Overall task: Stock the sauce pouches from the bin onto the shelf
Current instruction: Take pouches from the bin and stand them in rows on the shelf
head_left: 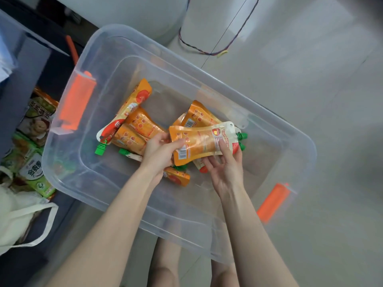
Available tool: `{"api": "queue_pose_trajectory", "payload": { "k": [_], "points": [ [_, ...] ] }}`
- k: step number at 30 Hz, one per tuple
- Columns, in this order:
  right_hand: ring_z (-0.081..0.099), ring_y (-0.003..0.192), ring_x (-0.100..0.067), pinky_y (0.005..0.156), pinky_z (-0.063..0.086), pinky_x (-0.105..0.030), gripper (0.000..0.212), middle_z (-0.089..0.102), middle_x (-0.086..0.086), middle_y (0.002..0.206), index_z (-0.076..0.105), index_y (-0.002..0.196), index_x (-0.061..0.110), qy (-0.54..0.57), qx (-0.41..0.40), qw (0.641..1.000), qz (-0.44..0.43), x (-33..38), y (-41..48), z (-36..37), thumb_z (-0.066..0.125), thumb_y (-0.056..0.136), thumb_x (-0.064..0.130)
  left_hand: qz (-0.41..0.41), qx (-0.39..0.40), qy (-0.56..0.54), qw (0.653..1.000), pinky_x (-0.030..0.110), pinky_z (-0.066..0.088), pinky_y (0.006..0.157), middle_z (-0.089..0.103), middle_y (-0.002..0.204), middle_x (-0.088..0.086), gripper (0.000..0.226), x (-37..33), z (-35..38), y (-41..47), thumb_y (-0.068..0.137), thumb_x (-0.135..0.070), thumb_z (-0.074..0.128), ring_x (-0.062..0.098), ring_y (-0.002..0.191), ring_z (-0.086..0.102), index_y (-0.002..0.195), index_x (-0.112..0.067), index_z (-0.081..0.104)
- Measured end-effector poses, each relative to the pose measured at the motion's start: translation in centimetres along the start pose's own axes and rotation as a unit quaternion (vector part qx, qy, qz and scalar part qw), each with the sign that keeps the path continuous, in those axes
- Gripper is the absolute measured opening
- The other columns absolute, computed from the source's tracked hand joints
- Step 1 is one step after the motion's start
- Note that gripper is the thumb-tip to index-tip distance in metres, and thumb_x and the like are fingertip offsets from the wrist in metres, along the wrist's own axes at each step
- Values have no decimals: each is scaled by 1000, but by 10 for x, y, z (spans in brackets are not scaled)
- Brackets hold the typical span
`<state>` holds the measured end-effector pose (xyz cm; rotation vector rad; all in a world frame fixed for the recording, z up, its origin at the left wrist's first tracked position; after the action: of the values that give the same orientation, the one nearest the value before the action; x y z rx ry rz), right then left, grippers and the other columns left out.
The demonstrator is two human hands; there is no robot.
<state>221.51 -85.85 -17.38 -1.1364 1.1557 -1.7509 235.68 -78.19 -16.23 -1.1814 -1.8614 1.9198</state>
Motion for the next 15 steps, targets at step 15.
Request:
{"api": "queue_pose_trajectory", "payload": {
  "k": [15],
  "points": [
    [68,76,-17,74,58,-32,14,72,-5,86,67,92,5,-75,-152,985,-36,-20,22,-32,73,79,4,227,-100,403,881,41,27,103,48,131,3,68,-35,56,67,74,-52,70,23,125,40,126,-17,45]
  ]
}}
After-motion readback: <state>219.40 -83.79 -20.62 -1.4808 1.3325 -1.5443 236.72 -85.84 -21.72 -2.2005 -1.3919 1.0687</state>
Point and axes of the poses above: each hand's wrist, its own y-axis towards the middle knuckle, its own z-axis out of the palm, x = y × z, the point moved 4 cm from there along y, towards the middle knuckle
